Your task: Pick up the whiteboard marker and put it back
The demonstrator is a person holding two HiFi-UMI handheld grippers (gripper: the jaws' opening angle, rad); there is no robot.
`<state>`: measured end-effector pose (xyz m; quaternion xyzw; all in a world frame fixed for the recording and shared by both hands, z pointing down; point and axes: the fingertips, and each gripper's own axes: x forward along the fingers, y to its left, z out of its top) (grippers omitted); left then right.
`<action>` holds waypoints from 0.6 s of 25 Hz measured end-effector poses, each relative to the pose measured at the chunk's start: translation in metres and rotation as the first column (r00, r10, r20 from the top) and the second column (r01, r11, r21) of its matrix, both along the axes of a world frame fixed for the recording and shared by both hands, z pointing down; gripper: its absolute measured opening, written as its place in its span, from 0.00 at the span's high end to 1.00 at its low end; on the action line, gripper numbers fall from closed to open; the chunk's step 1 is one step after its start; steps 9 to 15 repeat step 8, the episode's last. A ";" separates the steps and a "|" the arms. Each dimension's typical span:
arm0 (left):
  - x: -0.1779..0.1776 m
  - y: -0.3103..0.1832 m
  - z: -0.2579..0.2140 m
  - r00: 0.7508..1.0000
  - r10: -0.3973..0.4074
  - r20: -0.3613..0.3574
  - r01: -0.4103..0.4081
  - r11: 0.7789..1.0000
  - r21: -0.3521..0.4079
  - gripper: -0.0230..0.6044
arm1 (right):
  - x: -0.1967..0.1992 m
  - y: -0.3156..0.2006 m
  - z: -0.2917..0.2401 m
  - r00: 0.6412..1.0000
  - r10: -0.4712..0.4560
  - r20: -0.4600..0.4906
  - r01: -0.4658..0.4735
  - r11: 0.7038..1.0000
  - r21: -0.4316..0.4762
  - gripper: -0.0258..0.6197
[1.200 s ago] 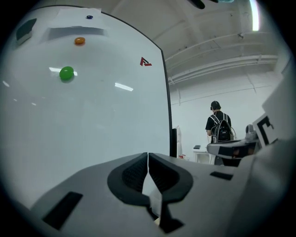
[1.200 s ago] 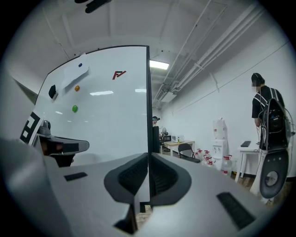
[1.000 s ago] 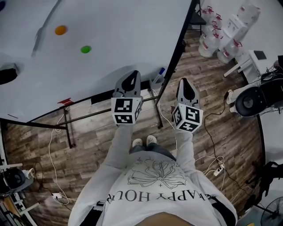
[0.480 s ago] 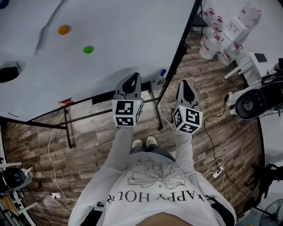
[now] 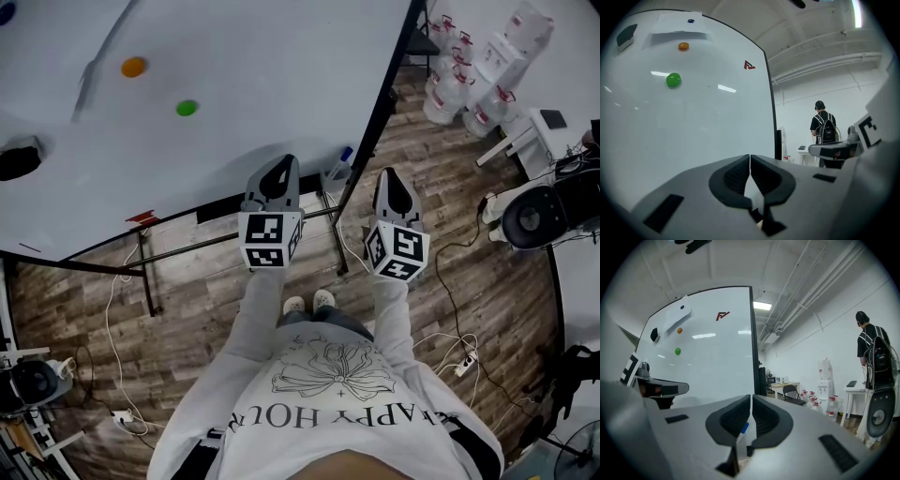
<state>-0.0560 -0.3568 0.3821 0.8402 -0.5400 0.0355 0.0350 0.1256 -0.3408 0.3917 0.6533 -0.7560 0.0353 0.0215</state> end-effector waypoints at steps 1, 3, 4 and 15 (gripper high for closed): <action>0.000 0.000 0.000 1.000 0.000 0.000 0.000 1.000 -0.001 0.95 | 0.000 0.000 0.000 1.000 0.000 0.000 0.000 1.000 0.000 0.94; 0.001 -0.001 0.000 1.000 0.000 0.001 0.000 1.000 -0.002 0.95 | 0.001 -0.001 0.000 1.000 0.002 -0.001 -0.002 1.000 -0.001 0.94; 0.001 -0.001 0.000 1.000 0.001 0.002 -0.001 1.000 -0.001 0.95 | 0.002 -0.001 0.000 1.000 0.002 -0.002 -0.002 1.000 -0.001 0.94; 0.001 -0.001 -0.002 1.000 0.004 0.006 -0.004 1.000 -0.001 0.95 | 0.001 -0.002 -0.002 1.000 0.001 -0.004 -0.001 1.000 0.001 0.94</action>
